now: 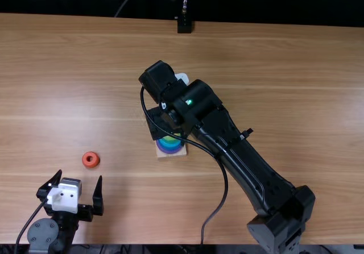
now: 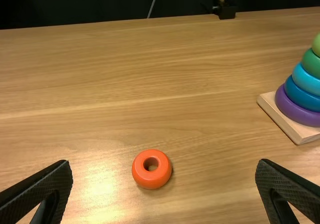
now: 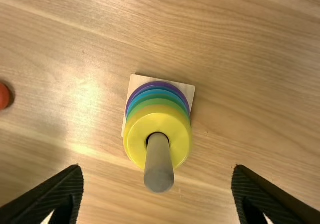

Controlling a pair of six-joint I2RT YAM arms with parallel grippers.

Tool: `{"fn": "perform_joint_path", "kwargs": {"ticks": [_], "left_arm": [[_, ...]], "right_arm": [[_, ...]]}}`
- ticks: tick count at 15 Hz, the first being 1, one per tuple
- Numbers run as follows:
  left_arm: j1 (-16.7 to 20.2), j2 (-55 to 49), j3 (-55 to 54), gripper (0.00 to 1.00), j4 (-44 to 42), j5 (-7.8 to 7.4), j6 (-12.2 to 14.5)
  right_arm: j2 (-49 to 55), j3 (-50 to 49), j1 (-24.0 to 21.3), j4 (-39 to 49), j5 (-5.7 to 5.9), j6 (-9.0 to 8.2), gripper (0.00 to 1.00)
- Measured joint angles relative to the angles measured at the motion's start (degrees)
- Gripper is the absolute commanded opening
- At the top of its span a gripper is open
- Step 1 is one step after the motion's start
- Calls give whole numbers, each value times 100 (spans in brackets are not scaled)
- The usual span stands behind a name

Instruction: Build the Hanoi tower: stack the rings onto the peg from bottom to top in this color order: purple, dark blue, light blue, dark green, light green, yellow, orange.

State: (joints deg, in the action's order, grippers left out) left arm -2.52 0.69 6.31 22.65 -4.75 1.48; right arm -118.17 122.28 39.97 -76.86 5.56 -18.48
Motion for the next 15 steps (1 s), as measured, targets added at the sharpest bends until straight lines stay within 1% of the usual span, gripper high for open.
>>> {"fn": "perform_joint_path", "kwargs": {"ticks": [2, 3, 5, 6, 8, 10, 11, 12, 13, 14, 15], "left_arm": [[0, 0, 2, 100, 2, 0, 0], [0, 0, 0, 100, 0, -2, 2], [0, 0, 0, 100, -2, -4, 2], [0, -2, 2, 100, 0, 0, 2], [0, -2, 0, 100, 2, -2, 2], [0, 0, 2, 100, 0, -2, 0], [2, 0, 0, 100, 2, -2, 2], [0, 0, 0, 100, -2, -2, 2], [0, -2, 0, 100, 2, -2, 2], [0, -2, 0, 100, 0, -2, 2], [0, -2, 0, 100, 2, -2, 2]], "right_arm": [[0, 120, -59, 11, -2, 2, 100], [0, 127, -164, 13, -9, 9, 100], [94, 0, -667, 127, -42, 13, 100], [339, -367, -986, 553, -50, 13, 100], [1202, -1617, -1676, 2175, -55, 17, 100], [2166, -2806, -2124, 3530, -52, 48, 100], [2638, -3342, -2273, 4124, -57, 186, 100], [3001, -3781, -2378, 4568, -63, 402, 100], [3445, -4365, -2496, 5095, -81, 791, 100], [3858, -4916, -2616, 5497, -179, 1174, 100], [4277, -5414, -2776, 5803, -356, 1539, 100]]}}
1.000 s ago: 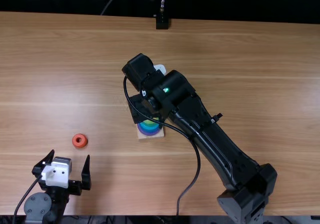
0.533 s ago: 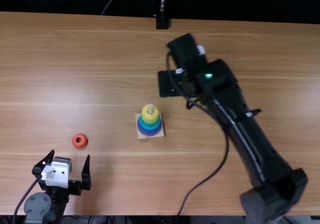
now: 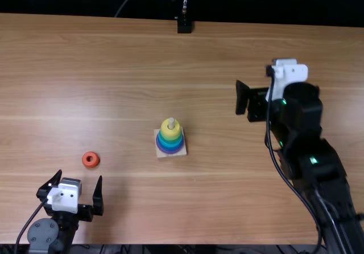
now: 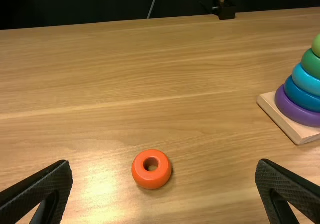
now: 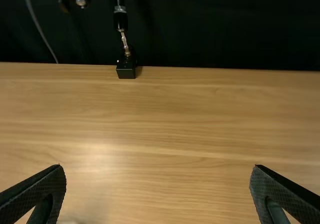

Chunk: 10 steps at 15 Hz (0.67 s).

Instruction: Build the Hanoi tower: stack the rings onto the peg from bottom to top in this color order: purple, dark blue, light blue, dark green, light green, yellow, orange.

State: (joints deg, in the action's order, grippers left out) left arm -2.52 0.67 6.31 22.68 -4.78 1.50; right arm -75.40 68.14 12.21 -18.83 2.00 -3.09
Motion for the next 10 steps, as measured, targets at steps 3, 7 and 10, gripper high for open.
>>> {"fn": "perform_joint_path", "kwargs": {"ticks": [3, 7, 10], "left_arm": [[0, 2, 0, 100, -2, -2, 0], [0, 2, 0, 100, 0, 2, 0], [0, 2, 0, 100, -2, 0, -2]], "right_arm": [[1484, -1314, -522, 734, -439, 625, 100], [3217, -2514, -1062, 774, -592, 776, 100], [4494, -3703, -1274, 767, -608, 802, 100]]}}
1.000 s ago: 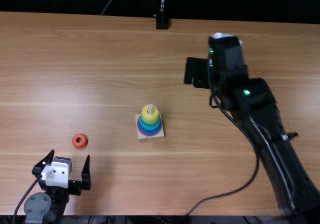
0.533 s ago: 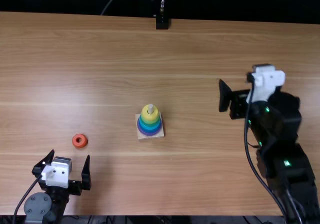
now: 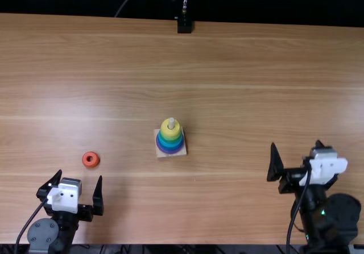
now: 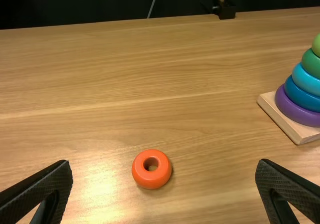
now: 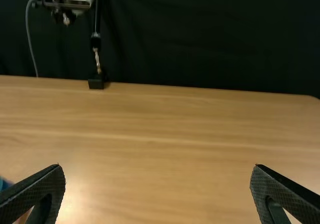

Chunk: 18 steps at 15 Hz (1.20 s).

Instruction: Build the Hanoi tower: stack the rings onto the peg from bottom to top in this color order: purple, dark blue, light blue, dark green, light green, yellow, orange.

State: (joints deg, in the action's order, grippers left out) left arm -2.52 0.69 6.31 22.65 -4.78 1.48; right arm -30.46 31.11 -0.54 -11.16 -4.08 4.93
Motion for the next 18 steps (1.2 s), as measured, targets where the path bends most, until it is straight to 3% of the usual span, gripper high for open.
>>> {"fn": "perform_joint_path", "kwargs": {"ticks": [5, 16, 17, 18], "left_arm": [[0, 0, 0, 100, 0, 0, 0], [0, 0, 0, 100, 4, -2, 0], [0, -2, 2, 100, 4, -4, 2], [0, 0, 2, 100, 2, -7, 0]], "right_arm": [[1895, -1519, -238, -35, -35, 33, 100], [2968, -2706, -240, -31, -39, 37, 100], [2973, -2708, -243, -33, -15, 39, 100], [2973, -2712, -240, -24, 101, 37, 100]]}}
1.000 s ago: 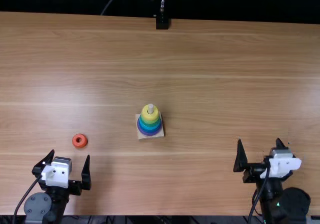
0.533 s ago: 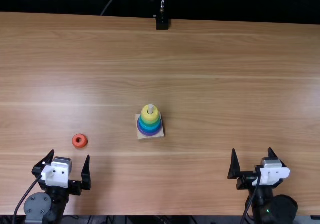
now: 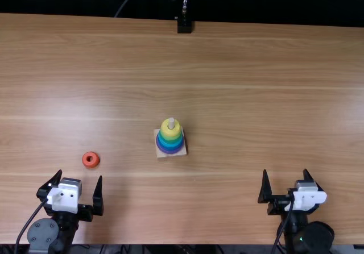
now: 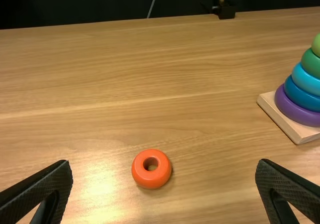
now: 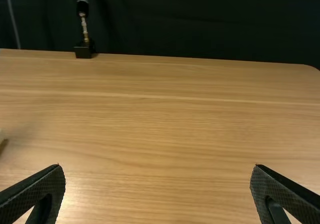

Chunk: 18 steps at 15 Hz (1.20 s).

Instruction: Build the Hanoi tower: stack the rings onto the peg from bottom to top in this color order: purple, dark blue, light blue, dark green, light green, yellow, orange.

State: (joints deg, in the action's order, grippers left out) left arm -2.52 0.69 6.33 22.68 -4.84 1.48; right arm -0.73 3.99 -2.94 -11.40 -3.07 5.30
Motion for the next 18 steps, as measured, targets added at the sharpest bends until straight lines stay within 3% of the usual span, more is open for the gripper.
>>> {"fn": "perform_joint_path", "kwargs": {"ticks": [2, 4, 18], "left_arm": [[0, -2, 0, 100, 4, 0, 2], [0, 0, 0, 100, 4, 0, 2], [0, 0, 0, 100, 4, -4, 0]], "right_arm": [[0, -4, -2, -31, 199, -9, 100], [0, 7, 0, -133, 271, -35, 100], [0, 55, -22, -317, 315, -68, 100]]}}
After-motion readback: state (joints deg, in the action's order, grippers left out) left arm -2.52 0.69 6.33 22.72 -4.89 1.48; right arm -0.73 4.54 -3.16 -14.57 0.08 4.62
